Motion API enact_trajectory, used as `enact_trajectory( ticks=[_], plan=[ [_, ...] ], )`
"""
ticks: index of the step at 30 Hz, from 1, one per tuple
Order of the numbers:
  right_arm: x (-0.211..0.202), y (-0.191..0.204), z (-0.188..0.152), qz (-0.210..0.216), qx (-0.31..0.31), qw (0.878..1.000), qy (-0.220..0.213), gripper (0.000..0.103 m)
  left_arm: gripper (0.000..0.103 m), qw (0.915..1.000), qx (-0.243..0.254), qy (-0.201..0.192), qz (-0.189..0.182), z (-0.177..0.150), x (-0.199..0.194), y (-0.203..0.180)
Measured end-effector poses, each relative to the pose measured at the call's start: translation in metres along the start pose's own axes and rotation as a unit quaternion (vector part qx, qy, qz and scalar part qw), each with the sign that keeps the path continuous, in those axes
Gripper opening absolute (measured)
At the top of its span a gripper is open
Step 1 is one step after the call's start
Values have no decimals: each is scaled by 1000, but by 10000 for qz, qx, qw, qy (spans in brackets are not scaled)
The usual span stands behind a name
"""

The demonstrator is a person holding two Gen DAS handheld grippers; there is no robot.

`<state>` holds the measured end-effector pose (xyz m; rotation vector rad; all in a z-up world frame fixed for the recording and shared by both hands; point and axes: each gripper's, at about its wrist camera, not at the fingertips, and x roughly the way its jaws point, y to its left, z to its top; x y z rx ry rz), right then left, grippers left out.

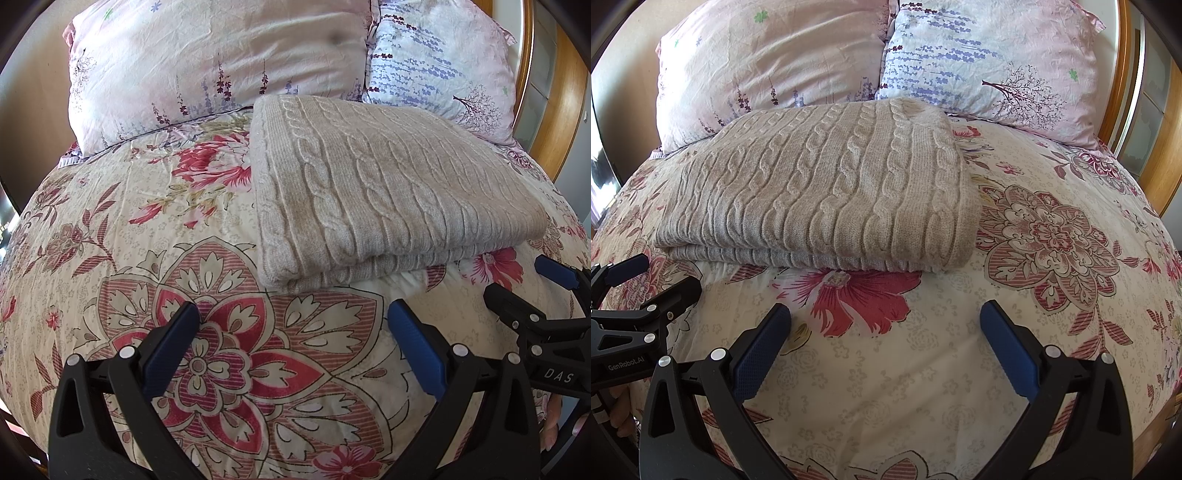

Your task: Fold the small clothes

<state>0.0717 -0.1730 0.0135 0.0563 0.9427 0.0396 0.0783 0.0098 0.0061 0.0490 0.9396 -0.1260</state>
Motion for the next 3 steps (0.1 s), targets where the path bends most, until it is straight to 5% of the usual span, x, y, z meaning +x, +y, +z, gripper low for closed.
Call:
enact_trajectory(
  ticks=[3],
  plan=[
    [0,0,0,0,1,10000,0,102,101,10000,2,-1,0,0,0,0]
  ],
)
